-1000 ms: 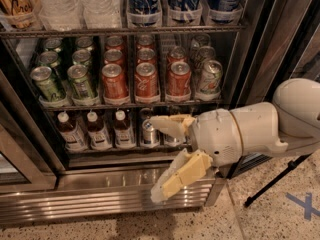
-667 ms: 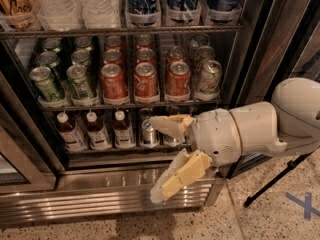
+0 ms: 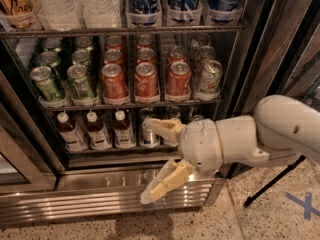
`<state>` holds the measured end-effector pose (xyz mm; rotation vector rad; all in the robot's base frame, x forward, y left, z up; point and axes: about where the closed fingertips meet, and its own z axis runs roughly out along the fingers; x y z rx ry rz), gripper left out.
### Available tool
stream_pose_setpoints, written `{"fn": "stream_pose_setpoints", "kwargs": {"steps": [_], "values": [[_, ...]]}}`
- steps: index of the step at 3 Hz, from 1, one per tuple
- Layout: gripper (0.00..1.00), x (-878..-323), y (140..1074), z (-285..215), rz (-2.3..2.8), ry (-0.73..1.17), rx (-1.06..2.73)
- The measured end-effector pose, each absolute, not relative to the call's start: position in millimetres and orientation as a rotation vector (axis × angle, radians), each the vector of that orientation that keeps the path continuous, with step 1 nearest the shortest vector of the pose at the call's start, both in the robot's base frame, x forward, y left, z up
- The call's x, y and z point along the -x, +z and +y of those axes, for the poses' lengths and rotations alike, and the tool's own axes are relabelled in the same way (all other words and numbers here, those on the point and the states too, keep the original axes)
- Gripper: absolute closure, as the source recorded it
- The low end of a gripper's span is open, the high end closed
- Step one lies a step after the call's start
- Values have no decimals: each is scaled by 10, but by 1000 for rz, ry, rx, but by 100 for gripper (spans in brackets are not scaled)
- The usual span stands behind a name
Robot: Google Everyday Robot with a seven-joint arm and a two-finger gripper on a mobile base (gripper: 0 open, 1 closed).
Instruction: Pick coke can from middle shelf of fridge
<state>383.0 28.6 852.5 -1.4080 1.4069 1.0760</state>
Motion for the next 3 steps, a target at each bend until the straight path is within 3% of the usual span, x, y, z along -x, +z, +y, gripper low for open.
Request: {"fn": "stream_pose_setpoints", "kwargs": {"steps": [2,3], "values": [[0,-4295,8076,411,1286,869,1311],[0,-4295,8076,411,1286,869,1311]]}}
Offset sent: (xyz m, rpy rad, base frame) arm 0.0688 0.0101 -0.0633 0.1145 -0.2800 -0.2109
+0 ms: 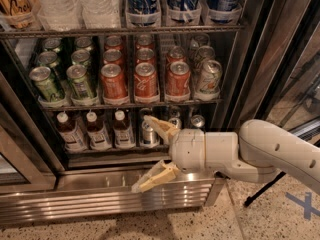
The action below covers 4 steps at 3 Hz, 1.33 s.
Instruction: Pick coke can from middle shelf of fridge
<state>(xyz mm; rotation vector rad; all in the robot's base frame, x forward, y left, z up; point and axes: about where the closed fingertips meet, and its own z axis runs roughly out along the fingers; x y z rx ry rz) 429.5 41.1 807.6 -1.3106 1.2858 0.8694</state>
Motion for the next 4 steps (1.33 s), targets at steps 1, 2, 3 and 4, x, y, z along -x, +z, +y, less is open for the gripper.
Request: {"fn": "stream_pose_setpoints", "kwargs": {"steps": [1,2,3,4], "values": [[0,-4404,7994,560,1271,879,1268],[0,-4354,7822,705,1287,863,1145],[0,-4375,7773,574,1330,800,930],[0,-4459,7918,581,1322,752,875]]}}
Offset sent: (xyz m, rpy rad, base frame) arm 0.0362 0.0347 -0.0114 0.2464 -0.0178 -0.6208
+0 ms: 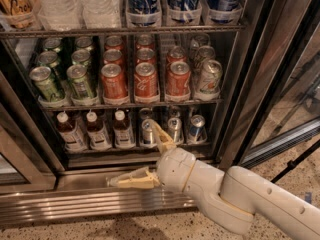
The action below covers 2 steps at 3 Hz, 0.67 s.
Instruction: Pick coke can from middle shelf of fridge
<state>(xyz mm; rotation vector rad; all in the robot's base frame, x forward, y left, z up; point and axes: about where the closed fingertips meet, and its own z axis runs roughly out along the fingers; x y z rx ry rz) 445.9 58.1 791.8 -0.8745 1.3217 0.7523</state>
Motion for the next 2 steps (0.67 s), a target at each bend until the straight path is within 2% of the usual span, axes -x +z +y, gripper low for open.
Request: {"fn": "stream_pose_setpoints", "kwargs": {"steps": [2], "values": [[0,-4597,7911,440,1354,730,779]]}}
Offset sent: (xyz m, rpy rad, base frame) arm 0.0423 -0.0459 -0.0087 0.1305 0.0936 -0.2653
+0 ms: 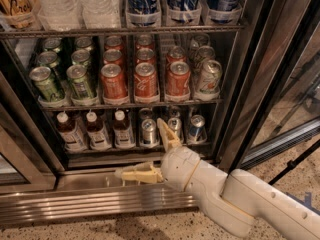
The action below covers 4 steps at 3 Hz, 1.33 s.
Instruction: Pick coke can from middle shelf of fridge
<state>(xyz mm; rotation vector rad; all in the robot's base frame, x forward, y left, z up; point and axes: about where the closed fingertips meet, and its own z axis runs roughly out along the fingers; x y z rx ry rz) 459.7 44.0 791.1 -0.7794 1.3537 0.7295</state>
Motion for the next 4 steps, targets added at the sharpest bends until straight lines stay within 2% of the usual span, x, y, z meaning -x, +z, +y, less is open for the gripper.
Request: {"fn": "stream_pose_setpoints", "kwargs": {"steps": [2,4], "values": [[0,-5136,8332,-505,1364,613,400],[0,-5311,8274,-569,1381,569,385]]}}
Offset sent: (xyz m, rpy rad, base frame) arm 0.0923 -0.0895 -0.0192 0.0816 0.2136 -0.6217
